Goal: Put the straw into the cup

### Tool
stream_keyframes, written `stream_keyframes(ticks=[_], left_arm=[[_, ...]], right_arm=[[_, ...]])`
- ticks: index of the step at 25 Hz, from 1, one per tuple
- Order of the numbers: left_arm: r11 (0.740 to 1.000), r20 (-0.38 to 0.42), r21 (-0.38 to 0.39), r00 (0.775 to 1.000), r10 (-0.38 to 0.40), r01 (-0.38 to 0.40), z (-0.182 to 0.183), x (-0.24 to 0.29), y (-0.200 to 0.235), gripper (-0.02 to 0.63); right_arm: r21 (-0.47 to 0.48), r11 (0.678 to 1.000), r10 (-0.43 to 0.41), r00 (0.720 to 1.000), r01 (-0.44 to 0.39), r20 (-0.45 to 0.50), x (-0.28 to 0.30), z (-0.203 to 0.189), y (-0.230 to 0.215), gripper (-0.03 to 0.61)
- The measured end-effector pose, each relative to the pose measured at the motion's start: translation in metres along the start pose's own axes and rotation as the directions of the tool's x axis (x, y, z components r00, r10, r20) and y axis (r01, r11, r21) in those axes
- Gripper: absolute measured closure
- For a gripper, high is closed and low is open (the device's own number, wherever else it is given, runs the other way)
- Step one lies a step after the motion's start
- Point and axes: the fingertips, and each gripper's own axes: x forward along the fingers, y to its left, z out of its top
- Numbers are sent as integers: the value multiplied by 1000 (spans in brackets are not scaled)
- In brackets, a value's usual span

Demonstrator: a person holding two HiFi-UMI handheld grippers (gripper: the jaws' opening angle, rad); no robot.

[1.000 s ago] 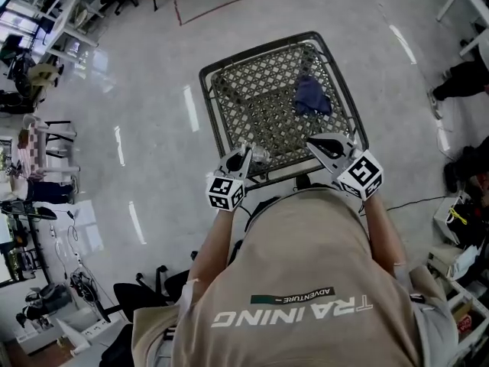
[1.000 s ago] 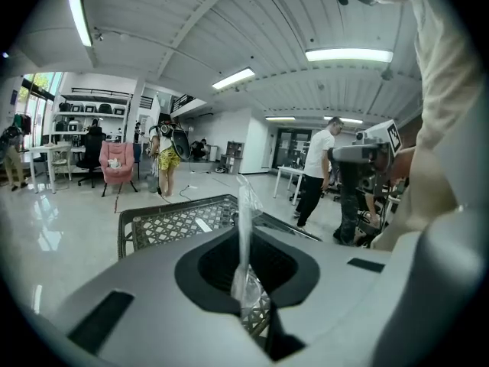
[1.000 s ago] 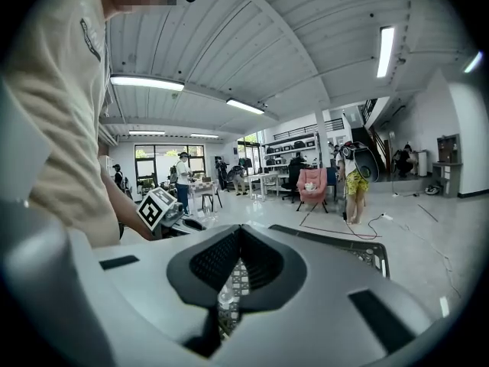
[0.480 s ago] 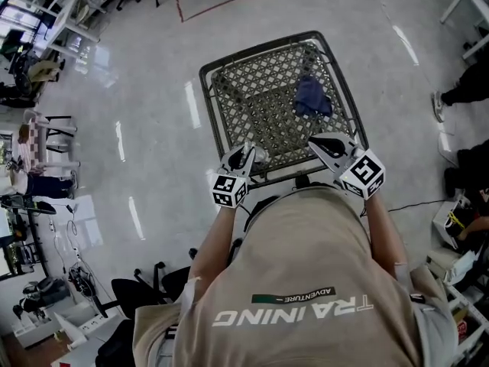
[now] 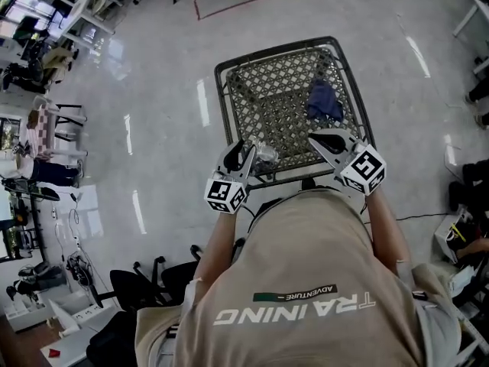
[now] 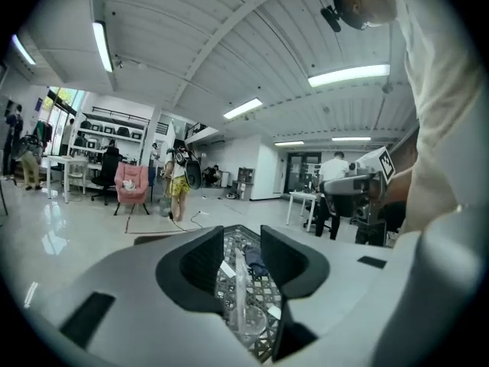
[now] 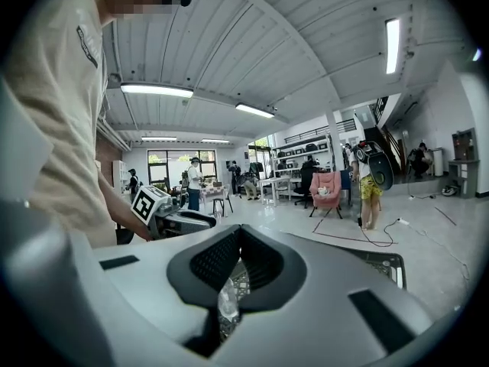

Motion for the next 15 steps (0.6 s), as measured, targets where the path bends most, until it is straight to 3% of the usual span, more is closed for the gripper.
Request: stream_keyframes(ticks=[3,6,8,11,15], left_arm=[[997,72,41,996,59,-62,33,-24,8,466],[992,151,57,983,100,-110,64,-47,16,589],[992,191,39,976,108,-117,83,-59,20,597],[992,189,29,975,117,-124,106,-69,23,597],[988,161,30,976,143,-150,122,-84,28,597]], right_arm=[[-23,1000,13,1000,-12,16,6,17,5,561],[-20,1000,10,998,-8,60,12,39,2,561],[-17,1000,18,995,-17,93,16,56,-1,561],[-56,998,44,991,-38,123,21,84,4,561],[-189,981,58,992,-36,111,30,116,26,561]])
